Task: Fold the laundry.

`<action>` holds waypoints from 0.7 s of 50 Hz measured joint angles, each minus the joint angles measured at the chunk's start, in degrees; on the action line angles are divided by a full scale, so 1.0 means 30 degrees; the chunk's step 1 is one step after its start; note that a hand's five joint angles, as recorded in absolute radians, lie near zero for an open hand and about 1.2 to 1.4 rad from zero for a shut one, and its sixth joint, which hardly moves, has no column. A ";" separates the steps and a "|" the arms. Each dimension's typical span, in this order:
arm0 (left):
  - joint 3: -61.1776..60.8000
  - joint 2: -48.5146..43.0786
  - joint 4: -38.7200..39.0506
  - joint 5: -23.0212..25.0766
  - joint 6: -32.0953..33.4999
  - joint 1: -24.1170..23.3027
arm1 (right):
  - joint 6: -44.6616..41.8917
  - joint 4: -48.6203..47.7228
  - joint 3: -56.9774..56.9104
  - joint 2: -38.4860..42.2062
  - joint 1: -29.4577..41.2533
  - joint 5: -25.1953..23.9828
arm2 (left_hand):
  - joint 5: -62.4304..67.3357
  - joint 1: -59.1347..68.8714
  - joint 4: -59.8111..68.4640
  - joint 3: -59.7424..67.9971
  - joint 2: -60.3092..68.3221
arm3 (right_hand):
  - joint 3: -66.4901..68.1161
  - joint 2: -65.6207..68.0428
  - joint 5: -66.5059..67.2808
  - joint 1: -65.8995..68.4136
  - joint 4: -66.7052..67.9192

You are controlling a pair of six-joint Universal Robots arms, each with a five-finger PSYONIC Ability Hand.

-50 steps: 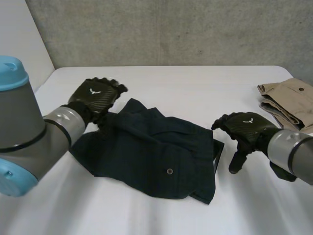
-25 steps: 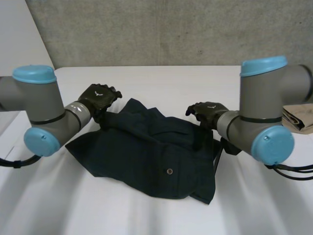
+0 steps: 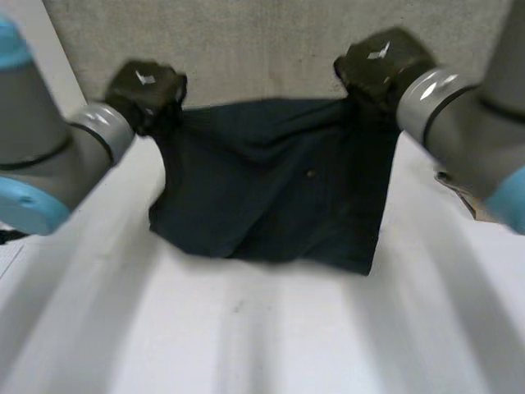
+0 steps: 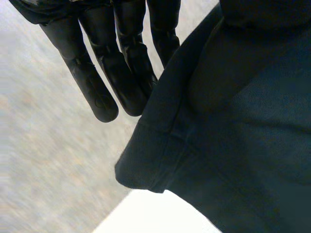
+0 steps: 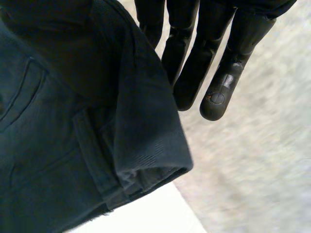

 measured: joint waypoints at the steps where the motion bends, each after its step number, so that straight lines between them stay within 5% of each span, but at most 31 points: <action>1: -0.0439 0.1026 -0.0050 0.0001 -0.0297 -0.0005 | -0.0186 0.0085 -0.0010 -0.0130 -0.0003 0.0008 | 0.0000 0.0000 0.0002 0.0000 0.0008 | 0.0000 0.0000 0.0000 0.0000 0.0000; 11: -0.1934 0.4423 -0.0765 0.0061 -0.1095 -0.0038 | -0.2691 0.1944 -0.0001 -0.1742 -0.0014 0.0237 | 0.0000 0.0000 0.0003 0.0002 0.0012 | 0.0000 0.0000 0.0000 0.0000 0.0005; 21: 0.0534 0.0920 -0.0839 -0.0162 -0.0959 -0.0280 | -0.2380 0.1324 -0.0816 0.0766 0.0072 0.0166 | 0.0000 0.0000 0.0011 0.0085 0.0055 | 0.0002 0.0000 0.0066 0.0192 0.0008; 30: 0.9616 -0.4707 -0.0245 -0.2030 -0.1058 -0.1067 | -0.1724 -0.4214 -0.3930 0.3393 0.0111 0.0266 | 0.0000 0.0000 0.0027 0.0092 0.0066 | 0.0002 0.0066 0.0072 0.0192 0.0011; 35: 1.4095 -0.5689 0.1444 -0.2959 -0.1143 -0.1194 | -0.0917 -1.1273 -0.5179 0.3284 0.0122 0.0322 | 0.0000 0.0000 0.0076 0.0093 0.0069 | 0.0000 0.0066 0.0072 0.0192 0.0012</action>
